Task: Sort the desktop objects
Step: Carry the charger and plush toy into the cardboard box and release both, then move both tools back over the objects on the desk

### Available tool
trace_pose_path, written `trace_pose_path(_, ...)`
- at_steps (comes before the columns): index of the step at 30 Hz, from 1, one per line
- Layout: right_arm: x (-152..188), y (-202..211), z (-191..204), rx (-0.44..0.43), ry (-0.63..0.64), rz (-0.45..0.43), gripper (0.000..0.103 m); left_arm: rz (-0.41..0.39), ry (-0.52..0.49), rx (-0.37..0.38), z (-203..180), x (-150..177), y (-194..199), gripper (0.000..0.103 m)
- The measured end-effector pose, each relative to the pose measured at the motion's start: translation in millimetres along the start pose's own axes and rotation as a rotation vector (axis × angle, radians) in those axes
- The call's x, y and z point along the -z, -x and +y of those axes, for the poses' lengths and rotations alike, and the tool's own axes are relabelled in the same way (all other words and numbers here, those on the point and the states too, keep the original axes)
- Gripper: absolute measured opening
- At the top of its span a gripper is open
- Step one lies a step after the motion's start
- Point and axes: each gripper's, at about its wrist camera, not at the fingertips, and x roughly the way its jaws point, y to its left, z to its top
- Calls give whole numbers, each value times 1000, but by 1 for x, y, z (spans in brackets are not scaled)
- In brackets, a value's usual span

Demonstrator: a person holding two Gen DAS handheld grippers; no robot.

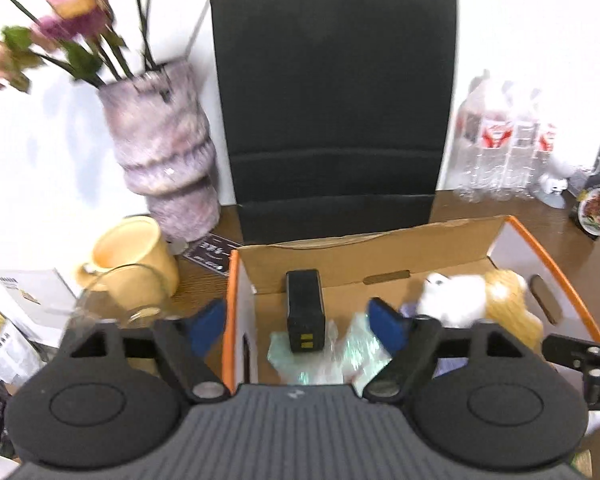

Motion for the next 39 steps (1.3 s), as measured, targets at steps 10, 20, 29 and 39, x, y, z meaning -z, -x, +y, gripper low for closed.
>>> trace_pose_path(10,74,99,21,-57,55,-85,101,-106,15,102,-15,93,122,103)
trace_pose_path(20,191,143,25,-65,23,-156,103,-83,143,57,-14,215,164,103)
trace_pose_path(29,248,108,29,-39,42,-97,103,-17,131,-9,-28,256,129,103)
trace_pose_path(39,257,101,25,-11,22,-94,103,10,100,4,-36,265,125,103)
